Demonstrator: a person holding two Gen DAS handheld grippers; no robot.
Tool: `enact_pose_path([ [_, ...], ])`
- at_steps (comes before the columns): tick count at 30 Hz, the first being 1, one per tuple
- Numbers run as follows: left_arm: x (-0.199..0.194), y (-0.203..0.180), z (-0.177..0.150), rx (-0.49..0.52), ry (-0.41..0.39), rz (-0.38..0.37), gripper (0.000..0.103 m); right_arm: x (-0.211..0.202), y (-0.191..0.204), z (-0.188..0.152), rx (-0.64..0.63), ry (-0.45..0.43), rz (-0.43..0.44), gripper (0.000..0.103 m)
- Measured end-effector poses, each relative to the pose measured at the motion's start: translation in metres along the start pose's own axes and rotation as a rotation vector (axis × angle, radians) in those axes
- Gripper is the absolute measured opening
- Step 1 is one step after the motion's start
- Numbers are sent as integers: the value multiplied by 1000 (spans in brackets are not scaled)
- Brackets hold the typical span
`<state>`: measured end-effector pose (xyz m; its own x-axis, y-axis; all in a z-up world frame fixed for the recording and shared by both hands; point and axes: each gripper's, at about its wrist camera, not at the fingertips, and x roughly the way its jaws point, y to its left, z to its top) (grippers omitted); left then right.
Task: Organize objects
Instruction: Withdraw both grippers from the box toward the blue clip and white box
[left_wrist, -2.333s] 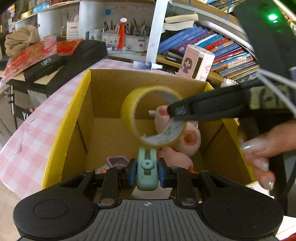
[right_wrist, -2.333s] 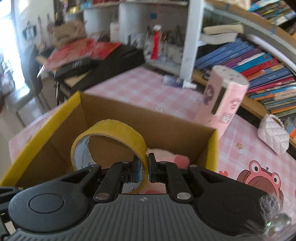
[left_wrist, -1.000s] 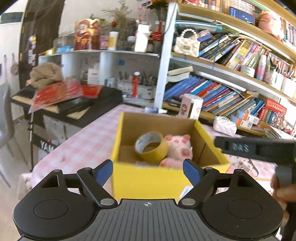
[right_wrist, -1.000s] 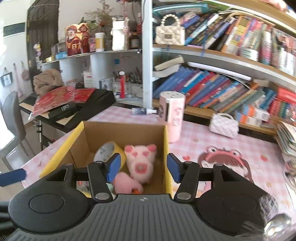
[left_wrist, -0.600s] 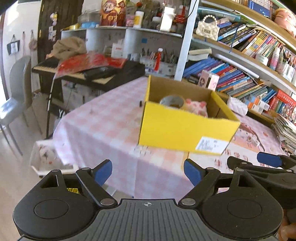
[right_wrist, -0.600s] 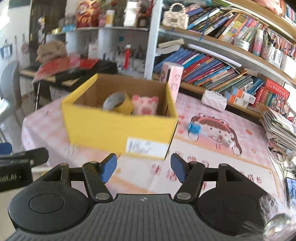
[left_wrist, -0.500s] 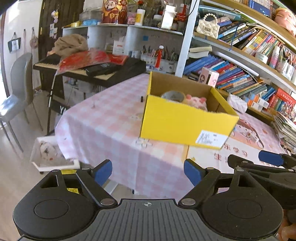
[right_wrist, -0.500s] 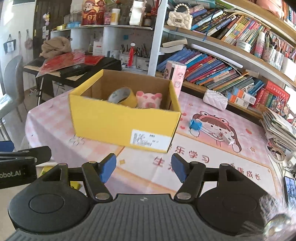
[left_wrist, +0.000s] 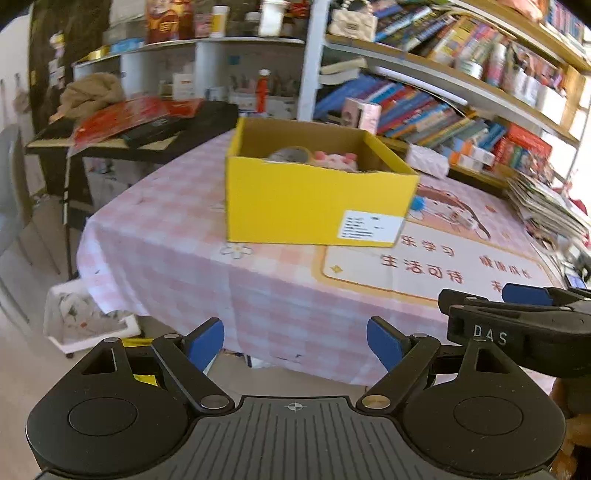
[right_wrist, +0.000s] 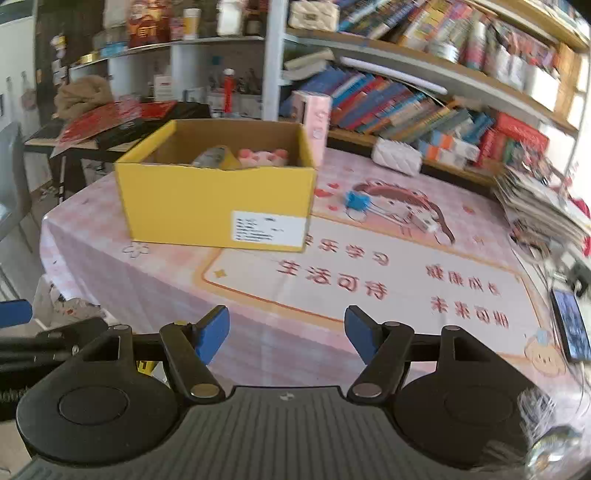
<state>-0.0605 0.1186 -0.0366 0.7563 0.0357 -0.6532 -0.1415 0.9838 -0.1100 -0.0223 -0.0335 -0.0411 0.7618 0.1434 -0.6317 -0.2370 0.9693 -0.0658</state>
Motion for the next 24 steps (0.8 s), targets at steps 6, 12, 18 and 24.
enact_pose_path([
  [6, 14, -19, 11, 42, 12, -21, 87, 7, -23, 0, 55, 20, -21, 68],
  [12, 35, -51, 27, 82, 7, -45, 87, 18, -55, 7, 90, 29, -59, 68],
  [18, 55, -81, 44, 127, 1, -84, 87, 34, -93, 19, 152, 39, -102, 69],
  [24, 75, -103, 54, 153, 18, -112, 87, 49, -118, 29, 178, 51, -124, 69],
])
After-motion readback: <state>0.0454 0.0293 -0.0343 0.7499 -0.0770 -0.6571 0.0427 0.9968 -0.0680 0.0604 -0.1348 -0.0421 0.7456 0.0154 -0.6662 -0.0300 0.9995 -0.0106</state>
